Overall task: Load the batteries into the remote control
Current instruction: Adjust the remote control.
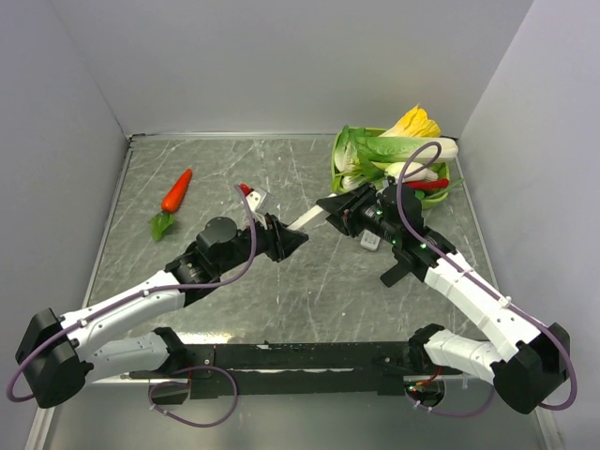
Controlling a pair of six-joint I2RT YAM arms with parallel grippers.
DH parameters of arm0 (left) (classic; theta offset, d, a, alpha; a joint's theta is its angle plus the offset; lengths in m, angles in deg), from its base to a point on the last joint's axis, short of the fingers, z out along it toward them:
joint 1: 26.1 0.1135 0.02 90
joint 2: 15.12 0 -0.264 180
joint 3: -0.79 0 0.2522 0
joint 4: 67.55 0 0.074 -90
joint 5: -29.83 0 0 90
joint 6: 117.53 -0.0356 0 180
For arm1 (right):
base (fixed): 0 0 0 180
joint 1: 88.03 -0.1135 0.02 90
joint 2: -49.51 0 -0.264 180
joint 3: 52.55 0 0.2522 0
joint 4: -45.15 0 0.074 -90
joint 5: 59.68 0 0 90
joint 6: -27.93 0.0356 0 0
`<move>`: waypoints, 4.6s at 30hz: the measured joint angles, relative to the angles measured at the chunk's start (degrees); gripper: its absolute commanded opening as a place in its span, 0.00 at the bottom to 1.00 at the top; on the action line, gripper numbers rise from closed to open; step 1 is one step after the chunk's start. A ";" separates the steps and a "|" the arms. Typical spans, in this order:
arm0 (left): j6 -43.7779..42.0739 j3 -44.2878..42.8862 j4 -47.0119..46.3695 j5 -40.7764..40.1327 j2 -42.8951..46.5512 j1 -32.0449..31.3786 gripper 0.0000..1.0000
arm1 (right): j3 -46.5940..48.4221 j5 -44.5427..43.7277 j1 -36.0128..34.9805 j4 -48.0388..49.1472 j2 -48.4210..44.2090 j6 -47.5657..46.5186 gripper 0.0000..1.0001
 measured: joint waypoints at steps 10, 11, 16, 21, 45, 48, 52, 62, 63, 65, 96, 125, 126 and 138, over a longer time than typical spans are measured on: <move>0.94 -3.37 8.59 -1.44 1.22 3.50 0.01 | 0.24 3.65 0.28 -0.74 -0.33 -10.21 0.99; 0.96 -3.96 10.10 -1.07 1.57 4.57 0.01 | 1.16 4.02 0.44 -1.70 -0.42 -13.79 1.00; 0.59 -8.50 17.70 1.57 2.29 8.81 0.01 | 5.57 5.31 0.48 -4.81 -2.43 -33.55 1.00; -1.07 -14.51 26.18 8.22 1.92 12.04 0.01 | 7.37 10.88 -0.70 -5.03 -6.93 -66.16 1.00; -3.89 -28.85 42.77 29.66 -7.34 14.29 0.01 | 12.94 -2.32 -16.87 -13.94 2.32 -130.35 0.66; -4.04 -29.42 43.63 30.86 -7.69 14.67 0.09 | 12.96 -2.36 -17.29 -14.45 3.06 -131.36 0.39; -3.56 -29.29 42.86 33.33 -7.67 16.63 0.59 | 13.44 -1.70 -17.40 -16.68 3.72 -131.10 0.06; 2.51 -8.87 16.76 34.73 6.58 28.44 0.99 | 15.89 7.54 -16.55 -16.92 7.63 -115.38 0.00; 3.56 -5.95 13.03 34.77 8.39 29.14 0.99 | 15.89 8.72 -16.24 -16.83 7.67 -113.20 0.00; 5.53 0.50 4.90 34.75 11.93 30.62 0.99 | 15.89 11.58 -15.50 -16.00 7.69 -107.89 0.00; 36.15 11.30 -55.06 49.59 0.68 31.10 0.67 | 9.25 31.30 -14.36 11.47 9.01 -73.77 0.00; 40.87 9.35 -58.18 50.40 -1.31 29.90 0.01 | 8.66 31.58 -14.40 13.51 8.87 -72.08 0.30; 40.59 9.35 -58.14 50.38 -1.20 29.90 0.01 | 8.70 31.61 -14.40 13.42 8.87 -72.04 0.43; 31.82 9.35 -49.72 50.07 4.83 29.57 0.01 | 15.04 31.78 -14.01 3.04 8.87 -75.91 0.75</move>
